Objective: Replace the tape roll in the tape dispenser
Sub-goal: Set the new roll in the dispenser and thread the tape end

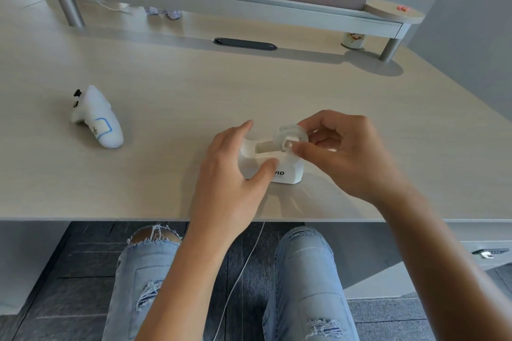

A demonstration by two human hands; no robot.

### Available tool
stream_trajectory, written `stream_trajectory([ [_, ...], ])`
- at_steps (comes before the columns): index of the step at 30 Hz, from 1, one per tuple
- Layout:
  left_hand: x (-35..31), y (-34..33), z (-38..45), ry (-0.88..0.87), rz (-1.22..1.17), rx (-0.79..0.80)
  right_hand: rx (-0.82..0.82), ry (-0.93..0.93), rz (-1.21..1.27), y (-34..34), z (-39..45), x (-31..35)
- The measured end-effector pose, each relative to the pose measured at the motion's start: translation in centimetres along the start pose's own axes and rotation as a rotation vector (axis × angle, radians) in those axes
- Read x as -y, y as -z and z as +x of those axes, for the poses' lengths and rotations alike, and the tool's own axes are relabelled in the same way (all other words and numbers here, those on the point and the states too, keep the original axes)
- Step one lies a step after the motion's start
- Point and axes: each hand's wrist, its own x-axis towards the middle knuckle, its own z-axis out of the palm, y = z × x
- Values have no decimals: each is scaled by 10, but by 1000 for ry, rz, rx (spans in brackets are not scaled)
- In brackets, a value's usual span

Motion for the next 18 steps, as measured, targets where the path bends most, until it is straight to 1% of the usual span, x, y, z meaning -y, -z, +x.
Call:
stream_trajectory([
  [2,0,-2,0,-34,13,-17,-1,-8,-16,-1,0,0],
  [5,-2,-7,4,-24,2,-41,1,-13,12,-2,-1,2],
  [9,-1,-13,8,-80,1,-112,-5,-45,104,-4,-3,2],
  [11,0,-14,10,-98,-4,-146,-11,-34,106,-5,-2,2],
  [15,-1,-15,12,-95,-32,-185,9,-28,142,-5,-1,2],
  [18,-2,-14,12,-86,-44,-184,9,-27,104,-5,2,1],
])
